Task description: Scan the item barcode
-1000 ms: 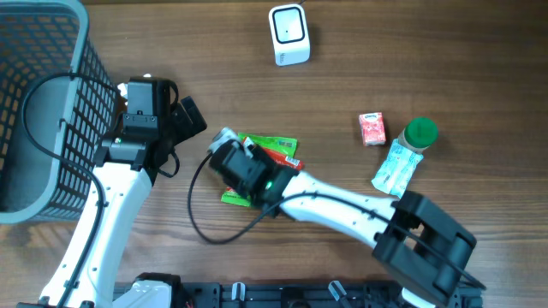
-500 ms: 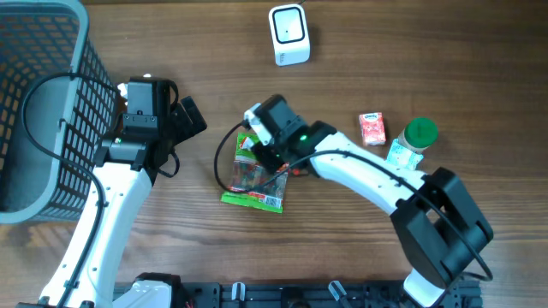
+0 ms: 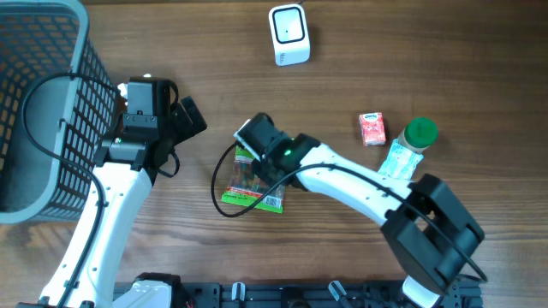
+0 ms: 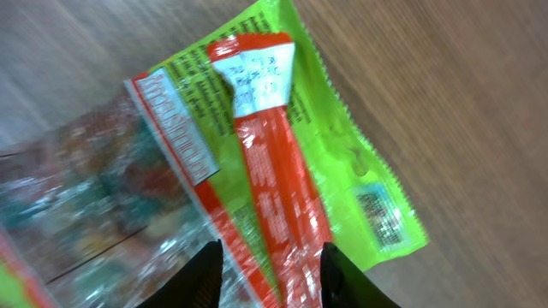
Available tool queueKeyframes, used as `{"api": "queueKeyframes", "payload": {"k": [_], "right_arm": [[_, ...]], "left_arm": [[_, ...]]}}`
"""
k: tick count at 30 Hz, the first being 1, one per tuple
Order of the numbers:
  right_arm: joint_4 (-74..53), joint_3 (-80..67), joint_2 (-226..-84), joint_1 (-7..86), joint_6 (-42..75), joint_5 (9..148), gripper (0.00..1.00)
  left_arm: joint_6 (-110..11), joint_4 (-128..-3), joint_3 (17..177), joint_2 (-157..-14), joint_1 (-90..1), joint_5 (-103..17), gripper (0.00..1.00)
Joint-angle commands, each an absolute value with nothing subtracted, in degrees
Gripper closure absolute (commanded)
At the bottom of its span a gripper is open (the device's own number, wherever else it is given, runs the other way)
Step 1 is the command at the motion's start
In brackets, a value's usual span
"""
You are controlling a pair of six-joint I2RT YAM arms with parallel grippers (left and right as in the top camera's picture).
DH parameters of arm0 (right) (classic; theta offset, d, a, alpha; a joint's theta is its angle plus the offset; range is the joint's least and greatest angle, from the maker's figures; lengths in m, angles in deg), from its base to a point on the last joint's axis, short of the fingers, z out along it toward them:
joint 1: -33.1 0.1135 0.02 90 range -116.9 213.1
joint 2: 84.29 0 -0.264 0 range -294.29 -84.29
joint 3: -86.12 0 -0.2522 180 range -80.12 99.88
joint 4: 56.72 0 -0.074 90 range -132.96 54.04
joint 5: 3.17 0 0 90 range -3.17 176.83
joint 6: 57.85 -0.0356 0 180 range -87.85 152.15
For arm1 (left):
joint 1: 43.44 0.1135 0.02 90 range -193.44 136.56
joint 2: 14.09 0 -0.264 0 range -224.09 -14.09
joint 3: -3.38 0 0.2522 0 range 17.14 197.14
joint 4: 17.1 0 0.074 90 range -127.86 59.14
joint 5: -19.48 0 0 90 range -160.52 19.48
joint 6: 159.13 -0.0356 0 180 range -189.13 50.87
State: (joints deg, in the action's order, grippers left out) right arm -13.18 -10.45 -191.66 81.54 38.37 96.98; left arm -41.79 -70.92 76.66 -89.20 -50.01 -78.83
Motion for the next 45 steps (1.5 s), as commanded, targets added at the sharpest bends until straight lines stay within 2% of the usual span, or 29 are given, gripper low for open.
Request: {"api": "queueKeyframes", "payload": {"k": [1,10,11,15,17,21,27,34,39,41,45], "right_arm": [[-14.3,-10.4,-194.8,81.9,41.3,102.7,0.62],[-16.8,-10.4,-199.1,81.9,41.4,102.5,0.62],[-16.8,-10.4,-199.1,81.9,41.4,102.5,0.64],[-17.2,-9.9,-198.0,81.9,39.3,102.2,0.81],[-17.0,-9.8,-195.5,81.9,38.3,100.2,0.82],[-17.0,-9.8,-188.7,81.0,34.8,90.7,0.85],[-17.4,-10.6,-187.8,73.8,23.0,60.9,0.91],[-18.9,-12.5,-194.2,68.8,20.0,43.0,0.9],[-18.9,-12.5,-196.7,67.7,20.1,45.2,0.88],[-18.8,-12.5,-196.7,67.5,20.1,48.5,0.82],[-18.2,-12.5,-196.7,67.5,20.2,53.4,0.76]], "left_arm": [[-41.9,-70.9,77.1,-89.2,-49.6,-79.4,0.0],[-41.9,-70.9,77.1,-89.2,-49.6,-79.4,0.0],[-41.9,-70.9,77.1,-89.2,-49.6,-79.4,0.0],[-41.9,-70.9,77.1,-89.2,-49.6,-79.4,0.0],[-41.9,-70.9,77.1,-89.2,-49.6,-79.4,0.0],[-41.9,-70.9,77.1,-89.2,-49.6,-79.4,0.0],[-41.9,-70.9,77.1,-89.2,-49.6,-79.4,0.0],[-41.9,-70.9,77.1,-89.2,-49.6,-79.4,0.0],[-41.9,-70.9,77.1,-89.2,-49.6,-79.4,0.0],[-41.9,-70.9,77.1,-89.2,-49.6,-79.4,0.0],[-41.9,-70.9,77.1,-89.2,-49.6,-79.4,0.0]]}}
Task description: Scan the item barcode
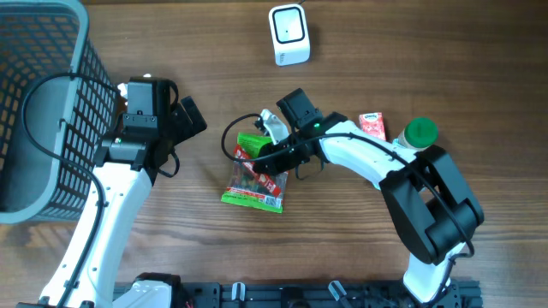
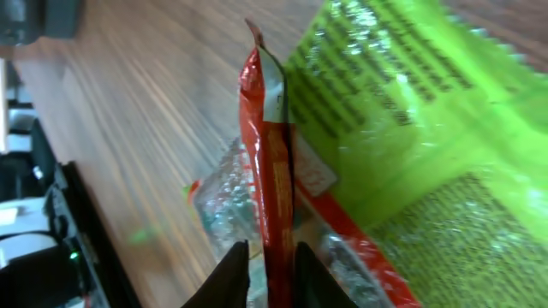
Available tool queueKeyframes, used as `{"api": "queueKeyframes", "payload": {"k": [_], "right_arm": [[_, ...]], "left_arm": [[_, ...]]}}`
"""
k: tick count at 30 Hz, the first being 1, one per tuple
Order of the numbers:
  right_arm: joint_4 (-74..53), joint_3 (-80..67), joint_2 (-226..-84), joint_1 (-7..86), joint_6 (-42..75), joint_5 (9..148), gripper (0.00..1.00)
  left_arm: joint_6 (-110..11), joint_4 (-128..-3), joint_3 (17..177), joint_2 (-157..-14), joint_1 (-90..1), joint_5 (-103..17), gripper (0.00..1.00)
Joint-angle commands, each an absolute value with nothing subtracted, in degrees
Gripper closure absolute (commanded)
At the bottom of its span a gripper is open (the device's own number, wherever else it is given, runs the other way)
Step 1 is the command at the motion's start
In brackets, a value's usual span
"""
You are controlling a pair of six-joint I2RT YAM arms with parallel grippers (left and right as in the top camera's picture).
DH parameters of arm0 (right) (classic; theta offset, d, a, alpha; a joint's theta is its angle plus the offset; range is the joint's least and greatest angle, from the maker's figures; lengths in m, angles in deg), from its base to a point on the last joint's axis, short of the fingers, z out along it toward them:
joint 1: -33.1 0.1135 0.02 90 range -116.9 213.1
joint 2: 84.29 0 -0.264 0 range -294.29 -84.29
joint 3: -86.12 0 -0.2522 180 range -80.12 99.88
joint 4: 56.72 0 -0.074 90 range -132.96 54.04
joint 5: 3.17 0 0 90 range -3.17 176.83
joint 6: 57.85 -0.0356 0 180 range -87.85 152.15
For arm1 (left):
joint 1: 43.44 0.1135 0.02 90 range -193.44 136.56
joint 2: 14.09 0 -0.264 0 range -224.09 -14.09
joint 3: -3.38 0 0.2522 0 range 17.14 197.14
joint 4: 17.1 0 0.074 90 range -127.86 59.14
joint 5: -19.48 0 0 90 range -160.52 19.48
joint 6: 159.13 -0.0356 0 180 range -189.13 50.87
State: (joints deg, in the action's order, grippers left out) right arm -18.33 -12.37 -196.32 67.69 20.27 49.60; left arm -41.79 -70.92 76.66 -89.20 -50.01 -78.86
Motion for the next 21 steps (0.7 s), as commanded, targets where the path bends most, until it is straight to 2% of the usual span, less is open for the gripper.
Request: {"api": "queueKeyframes", "payload": {"k": [1,9,16,21], "right_arm": [[-18.2,-12.5,-196.7,67.5,20.2,54.3,0.76],[-15.3,-7.9,-190.6,67.5,21.7,73.6,0.71],[-17.5,-7.4,-189.9,70.3,21.7,72.2,0.69],[-19.3,-7.5,-192.2,73.3,21.7,77.7,0.67]], "left_arm": [[-41.9,-70.9,77.1,-89.2,-49.6,-79.4,0.0],[-41.9,-70.9,77.1,-89.2,-49.6,-79.4,0.0],[-41.9,-70.9,77.1,-89.2,-49.6,-79.4,0.0],[-41.9,-70.9,77.1,-89.2,-49.6,-79.4,0.0]]}}
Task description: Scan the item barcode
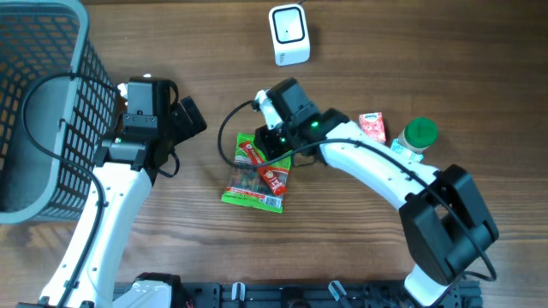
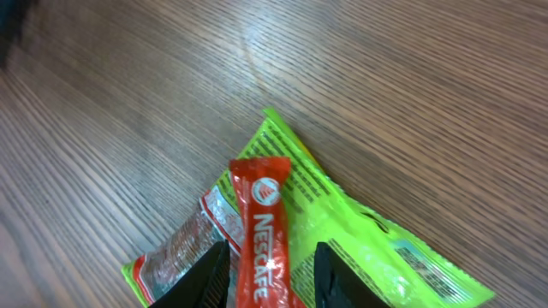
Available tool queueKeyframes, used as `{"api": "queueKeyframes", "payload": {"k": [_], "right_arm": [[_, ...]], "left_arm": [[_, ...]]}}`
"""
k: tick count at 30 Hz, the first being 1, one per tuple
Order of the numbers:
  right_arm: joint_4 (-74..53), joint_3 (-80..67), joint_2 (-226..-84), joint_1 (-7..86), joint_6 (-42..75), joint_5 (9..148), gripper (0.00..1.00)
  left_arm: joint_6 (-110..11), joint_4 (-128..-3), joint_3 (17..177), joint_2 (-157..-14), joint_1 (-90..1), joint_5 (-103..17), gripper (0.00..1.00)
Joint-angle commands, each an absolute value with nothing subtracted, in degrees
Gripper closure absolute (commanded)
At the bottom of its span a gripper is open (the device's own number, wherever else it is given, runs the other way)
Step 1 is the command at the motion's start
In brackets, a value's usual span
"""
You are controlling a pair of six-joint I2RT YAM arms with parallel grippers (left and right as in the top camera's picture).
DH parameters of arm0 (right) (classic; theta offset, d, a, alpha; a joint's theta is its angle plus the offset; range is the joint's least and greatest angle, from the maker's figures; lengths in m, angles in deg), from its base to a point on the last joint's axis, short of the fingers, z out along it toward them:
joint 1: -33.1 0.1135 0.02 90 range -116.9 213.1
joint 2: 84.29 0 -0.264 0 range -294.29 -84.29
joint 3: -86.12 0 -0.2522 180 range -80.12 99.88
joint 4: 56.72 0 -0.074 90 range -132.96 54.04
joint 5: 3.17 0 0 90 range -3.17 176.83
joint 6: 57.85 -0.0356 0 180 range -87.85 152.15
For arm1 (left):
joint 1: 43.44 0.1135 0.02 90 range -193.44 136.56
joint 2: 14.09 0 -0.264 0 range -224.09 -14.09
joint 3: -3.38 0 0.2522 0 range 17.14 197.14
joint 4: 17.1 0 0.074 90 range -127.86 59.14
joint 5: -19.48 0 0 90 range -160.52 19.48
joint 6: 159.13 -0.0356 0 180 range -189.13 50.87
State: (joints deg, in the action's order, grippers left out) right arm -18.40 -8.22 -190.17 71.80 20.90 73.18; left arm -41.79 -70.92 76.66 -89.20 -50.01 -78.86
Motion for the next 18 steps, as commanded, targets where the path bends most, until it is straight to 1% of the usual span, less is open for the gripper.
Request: {"api": "queueKeyframes", "payload": {"k": [1,10,13,14,15,16,18], "right_arm": [[-19.6,-7.5,-192.7,73.6,21.7,77.9,0.67],[-21.5,-7.5,-198.7,76.2,21.6,77.8,0.66],[-21.5,-7.5,-198.9,76.2,21.7,77.9,0.75],[-21.5,-7.3,-198.7,76.2,21.6,77.8,0.84],[-21.4,-7.2,-198.5,76.1,21.6,77.9,0.86],[-21.3,-7.2,-197.7,75.8,21.7,77.9,0.91],[-20.6,-7.2,-194.9,74.6,21.6,78.1,0.94]], "left_arm": [[-41.9,-70.9,77.1,-89.2,-49.6,-79.4,0.0],[-41.9,-70.9,77.1,-89.2,-49.6,-79.4,0.0],[-41.9,-70.9,77.1,-89.2,-49.6,-79.4,0.0],[-41.9,-70.9,77.1,-89.2,-49.6,-79.4,0.0],[-41.9,-70.9,77.1,-89.2,-49.6,-79.4,0.0],[-41.9,-70.9,77.1,-89.2,-49.6,-79.4,0.0],[-41.9,-70.9,77.1,-89.2,-49.6,-79.4,0.0]]}}
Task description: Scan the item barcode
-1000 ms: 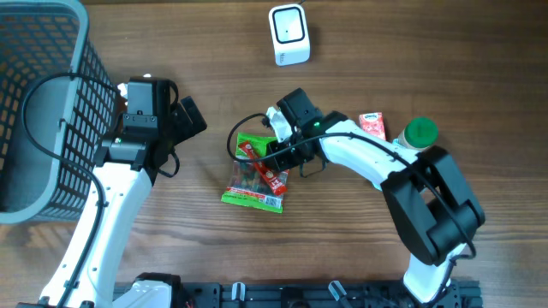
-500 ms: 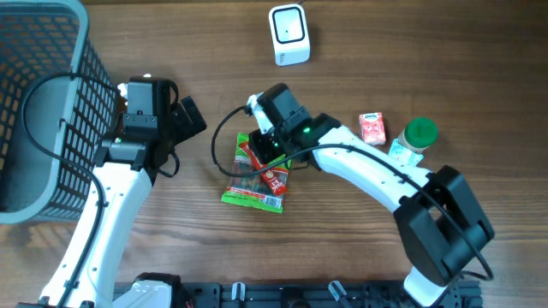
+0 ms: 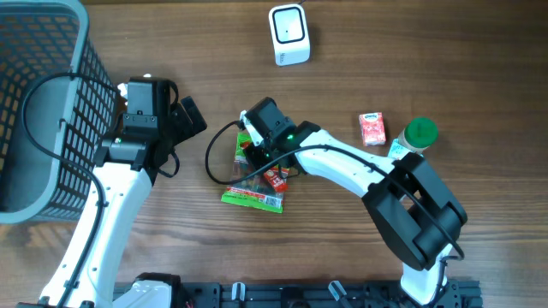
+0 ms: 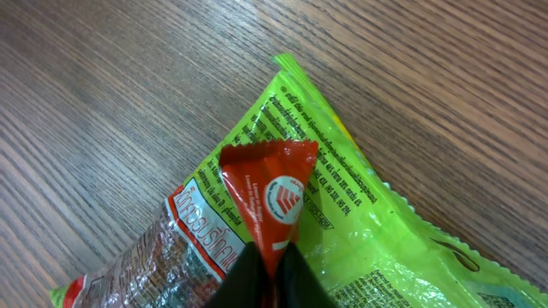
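A red Nescafe sachet is pinched by its near end in my right gripper, whose dark fingers are shut on it. The sachet's logo end fans out over a green candy bag that lies flat on the wood. Seen from overhead, the right gripper is over the bag, left of the table's centre. The white scanner stands at the far edge, well apart from the sachet. My left gripper hovers beside the basket with nothing in it; its jaw gap does not show.
A grey mesh basket fills the far left. To the right stand a small red carton and a green-capped bottle. A black cable loops beside the candy bag.
The right fingers stood wide apart on either side of the sachet lying label-up on the bag. Now they are shut on its near end, and the gripper sits further left and nearer.
At first the right fingers were open over the sachet lying print-side up on the green bag. Then the sachet stood on edge between closer fingers, the wrist turned. After that it lay logo-up between open fingers, and now it is gripped. The left arm stayed still.
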Available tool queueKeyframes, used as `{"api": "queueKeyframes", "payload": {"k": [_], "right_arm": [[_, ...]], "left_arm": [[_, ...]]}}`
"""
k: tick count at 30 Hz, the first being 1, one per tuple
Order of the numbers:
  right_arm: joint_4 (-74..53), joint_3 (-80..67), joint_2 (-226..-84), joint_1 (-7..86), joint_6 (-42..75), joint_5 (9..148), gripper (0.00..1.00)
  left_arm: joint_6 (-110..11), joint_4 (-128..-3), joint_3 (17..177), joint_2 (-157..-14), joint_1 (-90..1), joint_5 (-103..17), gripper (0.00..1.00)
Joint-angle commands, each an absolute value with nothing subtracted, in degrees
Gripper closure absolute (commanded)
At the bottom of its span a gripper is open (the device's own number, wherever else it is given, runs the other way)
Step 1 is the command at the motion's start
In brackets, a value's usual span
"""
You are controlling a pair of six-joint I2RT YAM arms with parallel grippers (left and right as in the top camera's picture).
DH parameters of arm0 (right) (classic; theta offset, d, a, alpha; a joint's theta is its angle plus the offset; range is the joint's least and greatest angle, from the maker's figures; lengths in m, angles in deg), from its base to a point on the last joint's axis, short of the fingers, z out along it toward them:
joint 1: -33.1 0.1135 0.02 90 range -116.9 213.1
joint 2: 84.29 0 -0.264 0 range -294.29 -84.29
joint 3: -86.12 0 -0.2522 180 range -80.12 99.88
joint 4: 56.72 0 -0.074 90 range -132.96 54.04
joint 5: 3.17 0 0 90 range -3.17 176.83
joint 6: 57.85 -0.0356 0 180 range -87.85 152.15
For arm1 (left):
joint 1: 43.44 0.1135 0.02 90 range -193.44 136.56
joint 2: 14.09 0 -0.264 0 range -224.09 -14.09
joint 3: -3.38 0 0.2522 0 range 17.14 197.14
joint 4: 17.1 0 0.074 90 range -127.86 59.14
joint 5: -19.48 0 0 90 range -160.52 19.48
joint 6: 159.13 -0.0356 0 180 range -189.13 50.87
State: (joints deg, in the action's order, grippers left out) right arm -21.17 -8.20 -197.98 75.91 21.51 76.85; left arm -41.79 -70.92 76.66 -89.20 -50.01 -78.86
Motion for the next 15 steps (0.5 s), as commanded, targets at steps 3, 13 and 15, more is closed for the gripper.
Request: {"api": "queueKeyframes", "payload": {"k": [3,13,15], "right_arm": [[-17.9,-7.2,-189.4,70.8,19.0,78.8,0.96],[-8.1,-13.8,-187.2,58.7,-37.8,85.6,0.96],[-8.1,-16.8,-187.2,59.1,-51.4,85.2,0.93]], "left_arm": [[-41.9,-70.9,77.1,-89.2,-49.6,-79.4,0.0],[-41.9,-70.9,77.1,-89.2,-49.6,-79.4,0.0],[-41.9,-70.9,77.1,-89.2,-49.6,-79.4,0.0]]}}
